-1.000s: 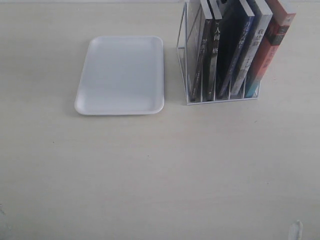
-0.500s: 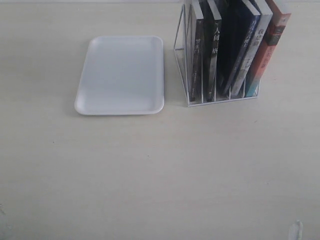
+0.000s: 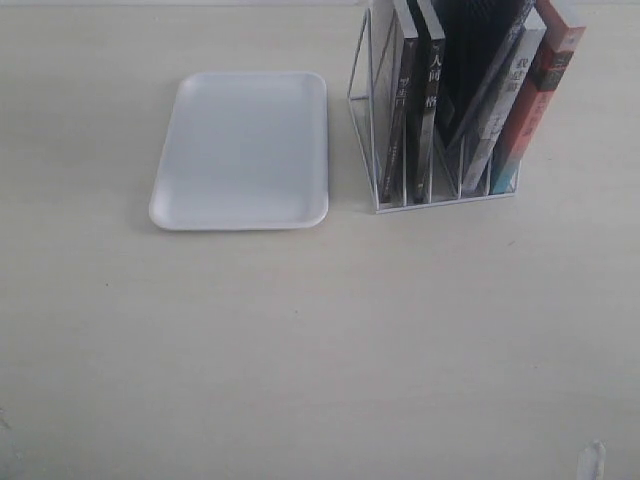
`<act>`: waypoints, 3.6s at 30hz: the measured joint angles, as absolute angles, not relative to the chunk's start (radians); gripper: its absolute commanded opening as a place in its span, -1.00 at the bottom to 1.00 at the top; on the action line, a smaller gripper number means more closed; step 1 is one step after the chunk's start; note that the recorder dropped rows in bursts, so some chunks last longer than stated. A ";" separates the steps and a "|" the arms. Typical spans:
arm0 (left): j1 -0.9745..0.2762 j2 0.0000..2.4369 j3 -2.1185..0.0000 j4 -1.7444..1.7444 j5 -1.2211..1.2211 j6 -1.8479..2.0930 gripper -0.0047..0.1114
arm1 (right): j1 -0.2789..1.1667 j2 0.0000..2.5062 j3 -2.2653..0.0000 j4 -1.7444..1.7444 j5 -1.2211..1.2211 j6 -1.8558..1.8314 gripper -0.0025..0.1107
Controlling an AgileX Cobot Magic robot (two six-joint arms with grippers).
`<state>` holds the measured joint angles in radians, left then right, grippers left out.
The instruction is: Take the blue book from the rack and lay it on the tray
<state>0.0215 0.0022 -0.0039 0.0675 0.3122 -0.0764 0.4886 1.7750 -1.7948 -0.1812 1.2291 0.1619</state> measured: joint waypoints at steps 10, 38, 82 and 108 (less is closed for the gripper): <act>0.021 0.002 -0.004 0.067 0.312 -0.076 -0.81 | 0.489 1.759 -1.795 -0.181 1.233 0.168 -0.96; 0.021 0.002 -0.004 0.067 0.312 -0.076 -0.81 | 0.489 1.297 -1.795 0.080 0.985 0.067 -0.96; 0.021 0.002 -0.004 0.067 0.312 -0.076 -0.81 | 1.068 1.719 -1.254 -0.951 0.479 -0.081 -0.96; 0.021 0.002 -0.004 0.067 0.312 -0.076 -0.81 | 0.993 1.933 -1.372 -1.275 0.471 0.300 -0.96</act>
